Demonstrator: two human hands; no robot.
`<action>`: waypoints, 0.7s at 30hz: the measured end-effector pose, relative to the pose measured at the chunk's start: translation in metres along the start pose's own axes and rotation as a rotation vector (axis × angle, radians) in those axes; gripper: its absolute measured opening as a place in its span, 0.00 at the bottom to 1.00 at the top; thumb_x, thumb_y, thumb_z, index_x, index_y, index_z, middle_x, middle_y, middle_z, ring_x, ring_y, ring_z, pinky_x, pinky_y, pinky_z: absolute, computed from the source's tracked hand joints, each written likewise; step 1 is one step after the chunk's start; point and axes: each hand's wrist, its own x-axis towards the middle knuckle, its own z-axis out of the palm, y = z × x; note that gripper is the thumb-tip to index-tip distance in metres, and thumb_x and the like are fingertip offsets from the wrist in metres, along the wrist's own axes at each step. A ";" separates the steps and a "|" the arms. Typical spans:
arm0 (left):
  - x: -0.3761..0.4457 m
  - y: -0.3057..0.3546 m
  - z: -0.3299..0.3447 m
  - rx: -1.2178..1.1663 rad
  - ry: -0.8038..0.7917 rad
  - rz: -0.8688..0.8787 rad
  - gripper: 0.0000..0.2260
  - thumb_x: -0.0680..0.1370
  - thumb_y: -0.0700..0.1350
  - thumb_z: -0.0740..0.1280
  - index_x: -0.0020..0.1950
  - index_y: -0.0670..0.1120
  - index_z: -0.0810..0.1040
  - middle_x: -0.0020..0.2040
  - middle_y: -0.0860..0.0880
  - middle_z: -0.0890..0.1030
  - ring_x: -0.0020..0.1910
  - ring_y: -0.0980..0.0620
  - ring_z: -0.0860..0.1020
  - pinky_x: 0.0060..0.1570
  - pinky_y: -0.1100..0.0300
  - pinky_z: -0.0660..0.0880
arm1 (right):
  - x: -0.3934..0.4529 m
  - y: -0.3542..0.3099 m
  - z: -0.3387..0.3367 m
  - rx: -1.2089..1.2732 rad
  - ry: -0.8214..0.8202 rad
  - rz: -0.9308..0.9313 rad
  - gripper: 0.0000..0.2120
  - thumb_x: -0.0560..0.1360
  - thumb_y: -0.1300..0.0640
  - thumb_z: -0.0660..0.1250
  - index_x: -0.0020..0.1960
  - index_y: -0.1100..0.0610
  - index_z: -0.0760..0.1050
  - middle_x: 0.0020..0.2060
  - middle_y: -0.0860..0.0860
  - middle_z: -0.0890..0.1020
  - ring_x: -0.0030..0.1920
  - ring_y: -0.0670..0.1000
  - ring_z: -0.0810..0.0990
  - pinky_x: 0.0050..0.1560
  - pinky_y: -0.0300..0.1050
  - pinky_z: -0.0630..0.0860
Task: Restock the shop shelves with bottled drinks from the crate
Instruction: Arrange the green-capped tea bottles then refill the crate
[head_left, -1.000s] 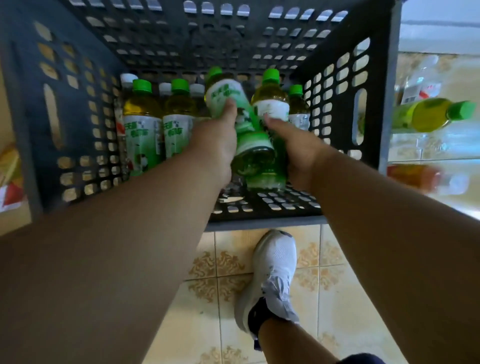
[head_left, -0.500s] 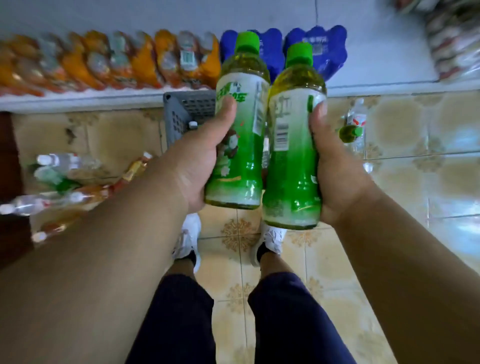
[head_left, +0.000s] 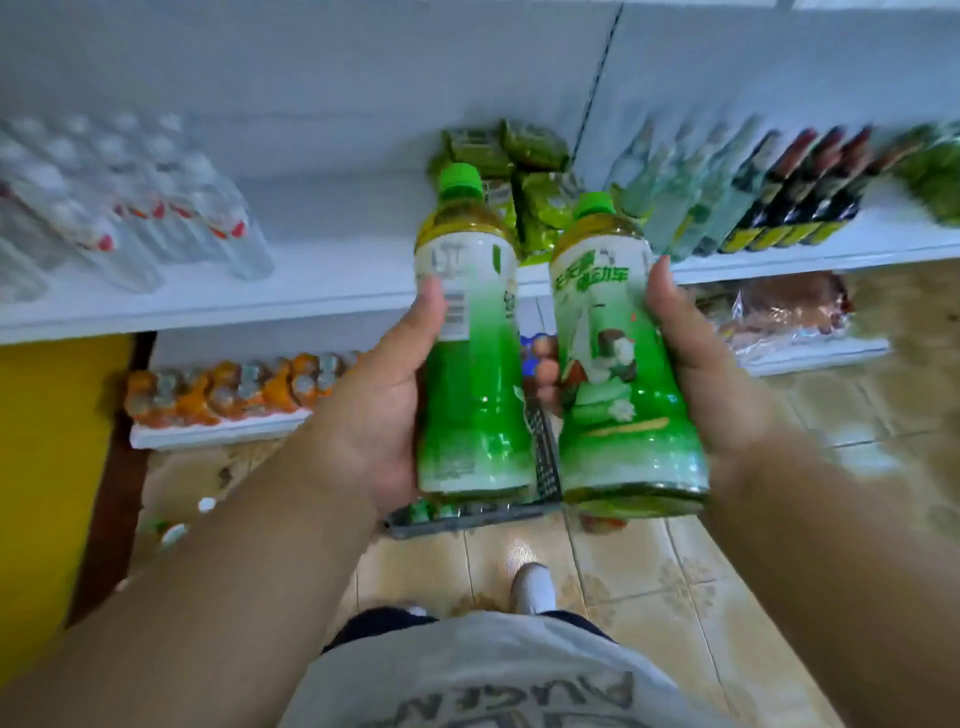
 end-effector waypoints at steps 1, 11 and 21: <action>-0.004 0.009 0.008 0.012 -0.046 0.007 0.33 0.67 0.65 0.73 0.58 0.39 0.82 0.51 0.40 0.83 0.47 0.43 0.83 0.52 0.48 0.80 | -0.007 -0.003 0.011 0.033 -0.035 -0.010 0.30 0.72 0.38 0.67 0.54 0.67 0.83 0.46 0.63 0.84 0.45 0.58 0.85 0.50 0.52 0.83; -0.069 0.056 0.031 0.204 -0.135 -0.011 0.14 0.64 0.54 0.79 0.42 0.45 0.88 0.35 0.45 0.84 0.32 0.48 0.84 0.34 0.54 0.82 | -0.064 0.041 0.089 0.013 0.131 -0.365 0.38 0.68 0.43 0.68 0.72 0.61 0.69 0.47 0.55 0.78 0.40 0.54 0.82 0.40 0.48 0.82; -0.088 0.024 0.073 0.240 -0.099 -0.104 0.20 0.66 0.55 0.73 0.51 0.43 0.87 0.50 0.41 0.86 0.41 0.45 0.86 0.39 0.48 0.83 | -0.146 0.053 0.091 0.038 0.189 -0.500 0.22 0.65 0.48 0.79 0.53 0.62 0.85 0.41 0.60 0.86 0.40 0.59 0.87 0.40 0.54 0.83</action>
